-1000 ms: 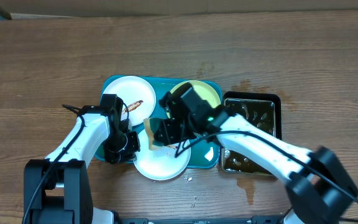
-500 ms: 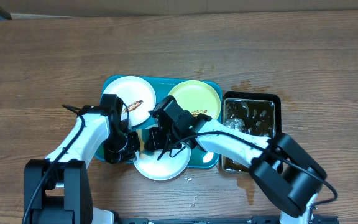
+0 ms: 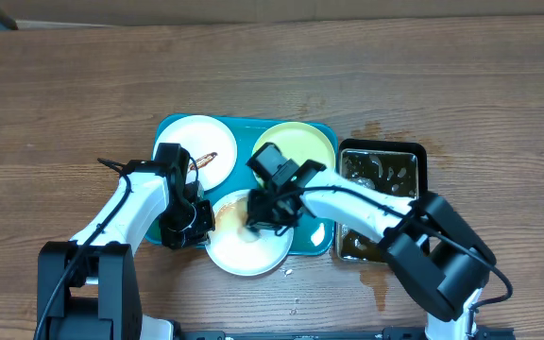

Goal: Clean dirty plates on tray and stack at the side
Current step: 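Scrub the front white plate with the sponge in right gripper, then return the sponge to the pan with the right gripper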

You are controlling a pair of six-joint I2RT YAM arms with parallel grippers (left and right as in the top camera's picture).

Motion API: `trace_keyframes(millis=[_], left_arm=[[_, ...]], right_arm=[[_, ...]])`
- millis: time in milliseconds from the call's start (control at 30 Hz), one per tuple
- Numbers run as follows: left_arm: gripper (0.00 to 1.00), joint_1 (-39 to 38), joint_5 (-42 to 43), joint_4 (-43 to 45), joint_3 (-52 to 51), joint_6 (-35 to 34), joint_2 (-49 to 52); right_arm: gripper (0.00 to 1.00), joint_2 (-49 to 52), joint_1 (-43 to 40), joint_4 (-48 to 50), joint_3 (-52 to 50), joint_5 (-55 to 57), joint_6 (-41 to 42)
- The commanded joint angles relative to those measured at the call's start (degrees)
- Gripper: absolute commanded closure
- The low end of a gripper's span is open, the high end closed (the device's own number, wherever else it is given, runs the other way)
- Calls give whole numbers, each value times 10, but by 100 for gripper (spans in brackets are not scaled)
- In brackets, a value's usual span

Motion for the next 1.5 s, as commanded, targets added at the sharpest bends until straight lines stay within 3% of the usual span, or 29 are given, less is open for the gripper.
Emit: trace_keyframes(millis=[0, 233, 733, 900, 1133, 1467], left_arm=[[96, 1, -21, -4, 8, -4, 4], [96, 2, -20, -2, 8, -13, 4], [96, 2, -40, -12, 59, -15, -24], [96, 2, -91, -23, 70, -15, -72], [96, 1, -182, -18, 73, -17, -167], [96, -13, -282, 11, 74, -17, -234]], right_arm=[[96, 17, -20, -54, -21, 84, -13], [96, -23, -23, -109, -19, 109, -68], [96, -276, -47, -131, -19, 145, -134], [96, -333, -116, -191, -19, 216, -129], [96, -332, -256, -265, -22, 237, -165], [96, -323, -367, -280, -37, 287, -194]])
